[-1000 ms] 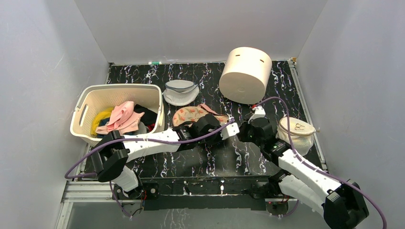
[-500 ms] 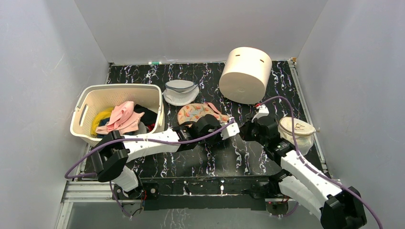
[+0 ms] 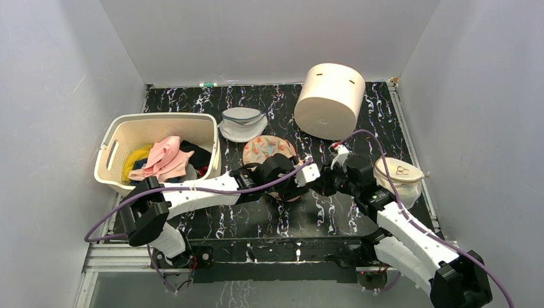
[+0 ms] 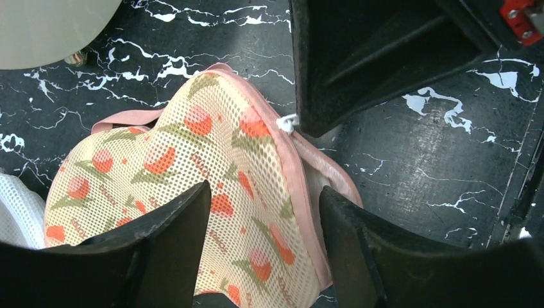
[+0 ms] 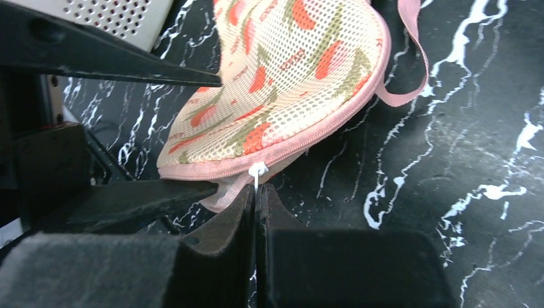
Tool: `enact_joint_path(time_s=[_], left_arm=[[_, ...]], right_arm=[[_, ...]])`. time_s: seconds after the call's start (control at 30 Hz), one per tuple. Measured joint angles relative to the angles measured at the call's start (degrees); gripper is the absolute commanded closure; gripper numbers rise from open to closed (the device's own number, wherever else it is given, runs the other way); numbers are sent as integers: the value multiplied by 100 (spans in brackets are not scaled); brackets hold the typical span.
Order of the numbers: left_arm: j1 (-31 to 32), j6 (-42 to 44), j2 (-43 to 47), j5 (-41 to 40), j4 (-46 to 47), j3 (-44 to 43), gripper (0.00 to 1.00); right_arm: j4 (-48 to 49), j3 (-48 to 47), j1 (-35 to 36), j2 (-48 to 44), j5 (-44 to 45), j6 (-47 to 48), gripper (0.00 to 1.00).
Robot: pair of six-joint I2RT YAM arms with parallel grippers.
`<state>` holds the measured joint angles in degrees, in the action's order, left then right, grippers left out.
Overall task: Unzip the laundry bag and remove the bra
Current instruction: Unzip the laundry bag at the center of the board.
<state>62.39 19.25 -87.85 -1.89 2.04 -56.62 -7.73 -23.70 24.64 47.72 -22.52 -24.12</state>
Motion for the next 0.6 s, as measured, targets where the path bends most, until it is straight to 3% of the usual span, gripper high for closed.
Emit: enact_joint_path(time_s=[0.03,0.23,0.43,0.6], left_arm=[[9,-2,0,17,-17,0,31],[59,-22,-2,131,-59,0,27],[87,-94,-92,195,-105,-9,13],[116,-168,-177,297,-122,-9,11]], right_arm=[[26,0,0,0,-83,0,100],[197,2,7,61,-472,-9,100],[433,155,52,72,-660,-153,100],[494,175,81,127,-710,-151,100]])
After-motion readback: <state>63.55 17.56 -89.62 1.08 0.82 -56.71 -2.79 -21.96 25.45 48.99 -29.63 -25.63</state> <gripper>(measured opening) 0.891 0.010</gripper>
